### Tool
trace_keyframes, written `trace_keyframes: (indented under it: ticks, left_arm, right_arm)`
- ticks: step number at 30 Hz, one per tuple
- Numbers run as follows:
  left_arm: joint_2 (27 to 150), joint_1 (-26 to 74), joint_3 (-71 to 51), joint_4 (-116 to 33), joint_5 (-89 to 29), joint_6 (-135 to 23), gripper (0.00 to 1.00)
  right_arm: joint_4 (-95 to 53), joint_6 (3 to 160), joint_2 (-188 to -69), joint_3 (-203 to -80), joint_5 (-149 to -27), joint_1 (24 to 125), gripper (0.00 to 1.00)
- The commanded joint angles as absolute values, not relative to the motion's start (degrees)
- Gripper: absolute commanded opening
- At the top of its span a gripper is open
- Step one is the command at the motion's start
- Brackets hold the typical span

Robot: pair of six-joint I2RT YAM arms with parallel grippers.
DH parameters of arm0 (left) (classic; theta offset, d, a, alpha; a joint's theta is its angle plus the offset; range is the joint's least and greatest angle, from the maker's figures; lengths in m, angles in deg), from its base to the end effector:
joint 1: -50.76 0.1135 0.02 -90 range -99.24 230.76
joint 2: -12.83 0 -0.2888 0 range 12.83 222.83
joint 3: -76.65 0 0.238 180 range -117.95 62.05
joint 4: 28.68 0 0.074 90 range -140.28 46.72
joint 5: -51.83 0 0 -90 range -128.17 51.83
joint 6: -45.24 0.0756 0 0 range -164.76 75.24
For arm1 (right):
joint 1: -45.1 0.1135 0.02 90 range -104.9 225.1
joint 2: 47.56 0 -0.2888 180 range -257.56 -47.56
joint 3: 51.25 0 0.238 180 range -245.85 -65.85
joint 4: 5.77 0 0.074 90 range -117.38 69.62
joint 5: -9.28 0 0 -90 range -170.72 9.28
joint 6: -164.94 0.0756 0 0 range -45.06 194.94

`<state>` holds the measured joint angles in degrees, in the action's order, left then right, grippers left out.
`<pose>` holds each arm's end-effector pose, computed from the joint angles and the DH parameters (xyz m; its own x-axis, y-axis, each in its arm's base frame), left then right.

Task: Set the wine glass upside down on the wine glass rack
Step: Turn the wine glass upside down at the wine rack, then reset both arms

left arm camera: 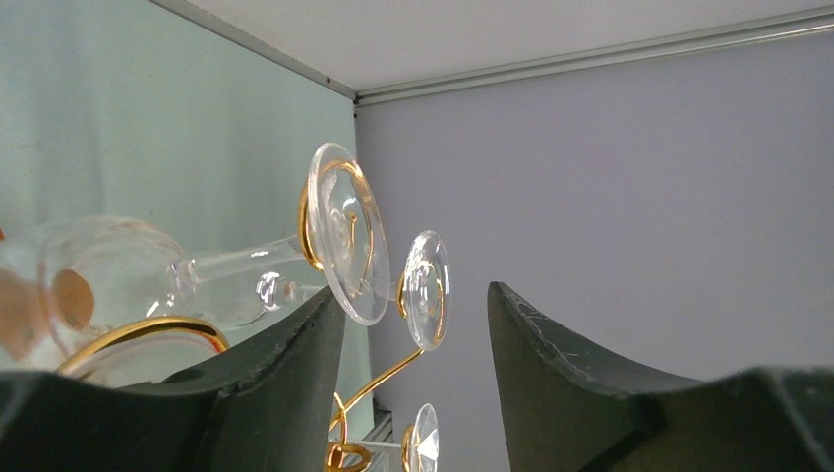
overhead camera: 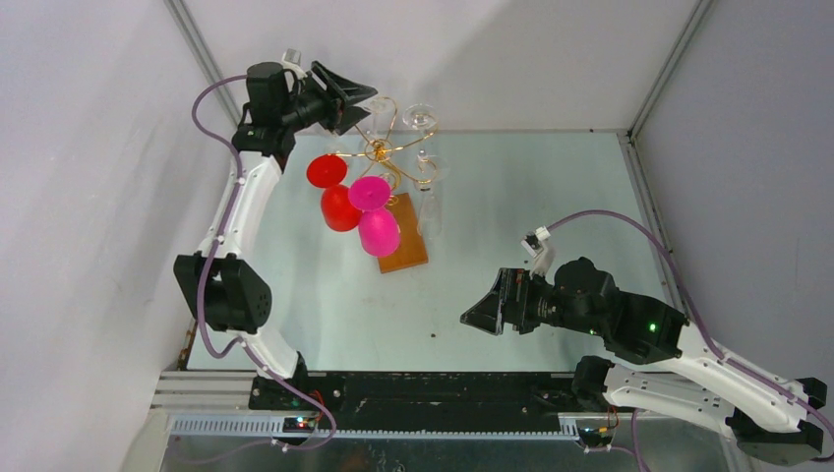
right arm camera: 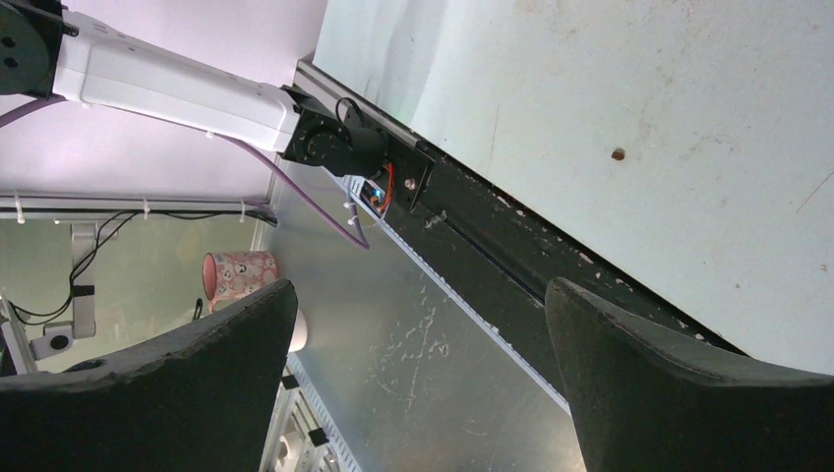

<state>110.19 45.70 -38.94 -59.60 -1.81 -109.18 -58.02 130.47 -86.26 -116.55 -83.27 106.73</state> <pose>0.4091 -0.0812 0.4447 -0.6782 -0.6692 -0.3038 0.0820 0.3418 -0.9362 0.0646 0.1267 0.3359 -0.8568 0.1467 -0.4943 -0.3387 0.5627 0.7541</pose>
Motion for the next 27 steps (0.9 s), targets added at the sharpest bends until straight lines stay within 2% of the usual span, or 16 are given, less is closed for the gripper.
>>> trace_keyframes:
  ticks: [1,17,27]
  left_arm:
    - [107.0,46.0,-41.4,-62.2,-2.6,-106.3,0.62]
    - [105.7,45.6,-41.2,-64.4,-2.8,-105.2,0.73]
    - [102.2,44.0,-37.7,-62.4,-2.5,-105.9,0.75]
  right_arm:
    - [-57.2,130.8,-85.5,-116.7,-82.1,106.5,1.00]
    - [-56.9,131.1,-85.4,-116.7,-82.3,106.5,0.99]
    - [-57.3,131.3,-85.2,-116.7,-82.2,106.6,1.00]
